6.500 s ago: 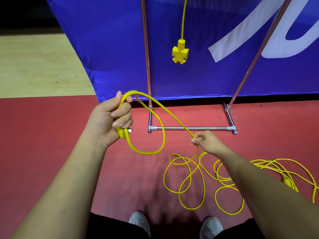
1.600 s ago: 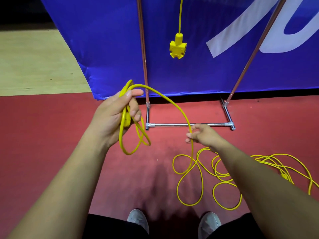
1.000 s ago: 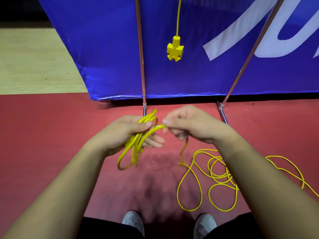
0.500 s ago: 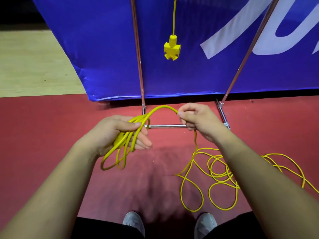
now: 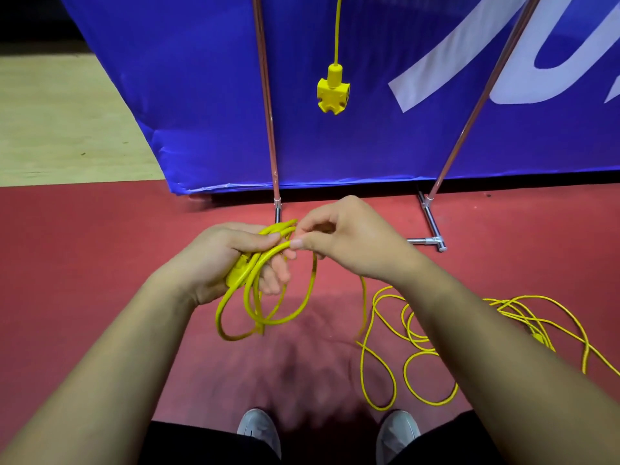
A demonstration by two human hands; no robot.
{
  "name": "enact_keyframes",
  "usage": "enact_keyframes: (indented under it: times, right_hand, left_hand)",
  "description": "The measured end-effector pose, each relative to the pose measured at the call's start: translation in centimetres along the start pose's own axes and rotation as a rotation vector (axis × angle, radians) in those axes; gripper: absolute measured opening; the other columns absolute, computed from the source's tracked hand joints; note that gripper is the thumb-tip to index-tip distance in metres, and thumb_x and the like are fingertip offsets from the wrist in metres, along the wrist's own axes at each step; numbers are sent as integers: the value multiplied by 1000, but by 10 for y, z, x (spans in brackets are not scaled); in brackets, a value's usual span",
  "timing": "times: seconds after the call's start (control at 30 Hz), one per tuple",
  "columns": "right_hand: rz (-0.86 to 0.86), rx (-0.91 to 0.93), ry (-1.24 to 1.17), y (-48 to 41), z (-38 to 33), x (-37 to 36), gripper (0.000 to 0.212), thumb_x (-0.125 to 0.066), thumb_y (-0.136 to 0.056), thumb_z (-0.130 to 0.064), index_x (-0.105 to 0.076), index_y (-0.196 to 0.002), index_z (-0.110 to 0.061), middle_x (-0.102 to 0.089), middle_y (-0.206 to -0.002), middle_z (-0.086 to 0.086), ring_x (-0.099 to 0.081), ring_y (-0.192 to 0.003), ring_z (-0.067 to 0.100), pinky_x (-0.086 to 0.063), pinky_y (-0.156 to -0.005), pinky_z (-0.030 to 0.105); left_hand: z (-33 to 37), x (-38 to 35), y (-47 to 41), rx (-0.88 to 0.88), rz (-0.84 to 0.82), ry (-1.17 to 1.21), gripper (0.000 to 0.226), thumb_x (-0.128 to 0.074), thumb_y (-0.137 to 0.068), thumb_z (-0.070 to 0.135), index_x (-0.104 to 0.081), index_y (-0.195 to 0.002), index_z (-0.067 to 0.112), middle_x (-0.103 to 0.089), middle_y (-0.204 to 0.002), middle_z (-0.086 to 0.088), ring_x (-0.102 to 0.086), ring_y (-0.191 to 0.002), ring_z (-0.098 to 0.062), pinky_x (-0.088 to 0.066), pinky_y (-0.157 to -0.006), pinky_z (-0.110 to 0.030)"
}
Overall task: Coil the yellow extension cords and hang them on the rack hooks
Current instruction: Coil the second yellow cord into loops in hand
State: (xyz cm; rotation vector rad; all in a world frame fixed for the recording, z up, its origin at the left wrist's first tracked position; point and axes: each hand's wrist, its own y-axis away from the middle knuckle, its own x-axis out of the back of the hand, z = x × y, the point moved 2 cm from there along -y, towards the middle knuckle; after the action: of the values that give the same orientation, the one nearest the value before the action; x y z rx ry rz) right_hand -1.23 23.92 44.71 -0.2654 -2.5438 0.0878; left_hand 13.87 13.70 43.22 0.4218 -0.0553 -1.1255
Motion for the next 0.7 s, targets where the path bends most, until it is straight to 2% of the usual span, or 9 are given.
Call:
enact_keyframes:
  times: [0.07, 0.17, 0.27, 0.33, 0.4, 0.43, 0.53, 0.6, 0.7]
  right_hand:
    - [6, -15, -78, -1, 6, -1, 13, -72, -85, -18, -71, -79, -7, -60, -59, 6, -50, -54, 5, -41, -54, 25]
    - [-98, -133, -95, 3, 39, 5, 14, -70, -88, -19, -69, -83, -7, -65, -68, 14, -55, -61, 7, -44, -62, 23]
    - [-138, -266, -224, 11, 72, 8, 4, -66, -90, -9, -66, -90, -5, -68, -80, 18, -66, -74, 13, -48, -75, 22]
    - [-40, -316, -439, 10, 79, 9, 5, -63, -89, -1, -62, -89, -7, -63, -75, 17, -65, -65, 22, -51, -67, 25]
    - [76, -300, -510, 6, 75, 11, 9, -65, -87, -1, -64, -84, -9, -58, -66, 11, -51, -49, 18, -42, -55, 27]
    - [108, -275, -499, 4, 71, 13, 9, -66, -86, -1, -66, -81, -9, -56, -63, 11, -44, -46, 16, -35, -53, 28]
    - [59, -162, -347, 1, 47, 15, 5, -72, -82, -5, -73, -79, -7, -57, -60, 10, -42, -50, 15, -32, -52, 26]
    - [0, -66, -229, 1, 25, 7, 3, -74, -81, -4, -73, -81, -1, -63, -61, 3, -49, -53, 6, -38, -53, 18]
    - [-1, 14, -175, -1, 11, 0, 7, -73, -82, -6, -70, -82, 0, -60, -62, 3, -50, -56, 4, -41, -55, 17]
  left_hand:
    - [1, 1, 0, -30, 13, 17, 24, -50, -86, 16, -63, -82, -3, -48, -52, -11, -44, -38, -21, -40, -44, -26]
    - [6, 3, 1, -74, 61, 119, 21, -48, -86, 16, -57, -83, -2, -37, -49, -3, -31, -35, -13, -29, -44, -24]
    - [6, 6, 2, -73, 92, 129, 23, -49, -86, 17, -59, -85, -3, -39, -49, -4, -32, -36, -13, -30, -45, -24]
    - [4, 6, 2, -28, 62, 62, 24, -50, -84, 17, -61, -86, -4, -44, -50, -8, -40, -38, -19, -36, -45, -25]
    - [3, 5, 3, 22, 35, -6, 25, -51, -83, 15, -63, -85, -7, -55, -55, -16, -54, -44, -27, -48, -48, -30]
    - [2, 5, 3, 42, 30, -15, 26, -51, -83, 14, -64, -86, -8, -60, -60, -21, -61, -50, -32, -52, -52, -33]
    - [-3, 2, 1, 78, 35, 8, 30, -52, -82, 16, -64, -91, -10, -68, -76, -31, -69, -66, -41, -56, -57, -36]
    - [-6, -2, -2, 70, 4, -17, 29, -54, -82, 17, -64, -92, -8, -66, -71, -27, -67, -59, -37, -54, -54, -32]
    - [-4, -4, -3, -7, -19, 17, 19, -53, -84, 17, -59, -85, -2, -45, -50, -7, -42, -38, -19, -36, -46, -26]
